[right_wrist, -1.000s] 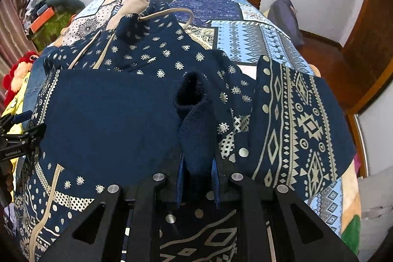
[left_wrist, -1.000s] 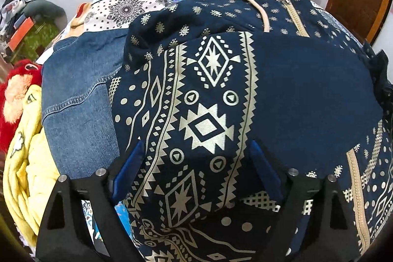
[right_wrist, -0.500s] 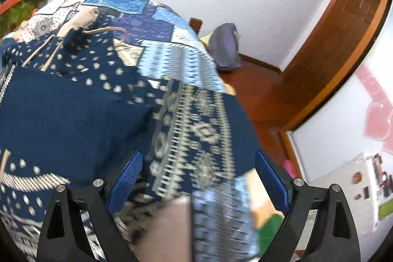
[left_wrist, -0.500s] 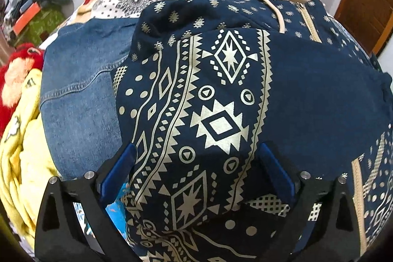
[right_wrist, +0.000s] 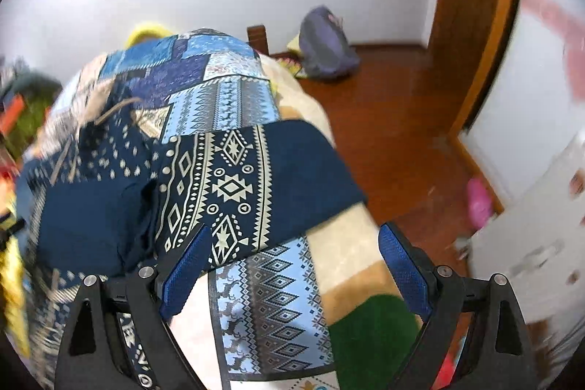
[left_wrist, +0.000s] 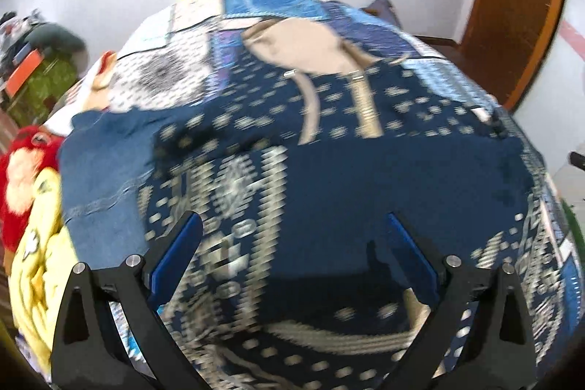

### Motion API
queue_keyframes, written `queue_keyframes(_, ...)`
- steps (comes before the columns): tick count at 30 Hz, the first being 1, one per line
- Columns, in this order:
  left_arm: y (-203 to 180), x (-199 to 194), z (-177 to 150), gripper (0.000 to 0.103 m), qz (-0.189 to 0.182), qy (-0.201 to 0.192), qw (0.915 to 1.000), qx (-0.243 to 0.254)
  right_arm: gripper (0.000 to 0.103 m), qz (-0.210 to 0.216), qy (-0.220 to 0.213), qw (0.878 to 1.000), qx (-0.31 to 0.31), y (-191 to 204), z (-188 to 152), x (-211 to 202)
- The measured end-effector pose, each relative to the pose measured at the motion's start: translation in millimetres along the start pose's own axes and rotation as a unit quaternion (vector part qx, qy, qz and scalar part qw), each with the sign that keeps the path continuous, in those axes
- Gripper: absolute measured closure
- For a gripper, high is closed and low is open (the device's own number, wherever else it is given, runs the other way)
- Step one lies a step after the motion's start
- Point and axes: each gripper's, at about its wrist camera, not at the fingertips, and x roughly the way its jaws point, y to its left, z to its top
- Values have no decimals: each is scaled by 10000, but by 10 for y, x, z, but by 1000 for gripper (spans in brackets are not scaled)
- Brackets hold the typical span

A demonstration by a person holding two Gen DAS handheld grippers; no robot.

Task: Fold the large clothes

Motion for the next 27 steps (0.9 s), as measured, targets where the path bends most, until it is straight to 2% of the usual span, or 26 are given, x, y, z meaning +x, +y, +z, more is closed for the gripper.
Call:
queue_keyframes(6,-403,282,108,2,-282,178,9991,242,12,501,518,9940,819,-272,-32,503)
queue_keyframes(10,-557,457,60,2,-354,293,9982,375,17,952,788,9818,1439,-372,-47,887)
queue_keyframes(12,-595,518,17,2,-298,364,9978,472,21,1074,799,9763,1702,-418,-43,1038)
queue_keyframes(14,-600,562,-5,2,-191,419,9974,560,22,1036,705,9758,1793,-422,-7,1130)
queue_keyframes(16,-578,587,-31,2,-140,420,9974,575,31,956,582,9786,1724,-392,58,1176)
queue_keyframes(20,-477,571,-61,2,-164,420,9983,370,82,784,432,9833,1588,-371,189,1189)
queue_keyframes(21,-452,560,-66,2,-155,418,9985,332,90,752,393,9832,1614,-376,221,1175)
queue_keyframes(24,-379,473,-72,2,-117,364,9988,297,95,742,189,9826,1692,-407,280,1050)
queue_keyframes(27,-310,343,-74,2,-38,240,9992,320,96,696,-303,9847,1566,-391,352,726)
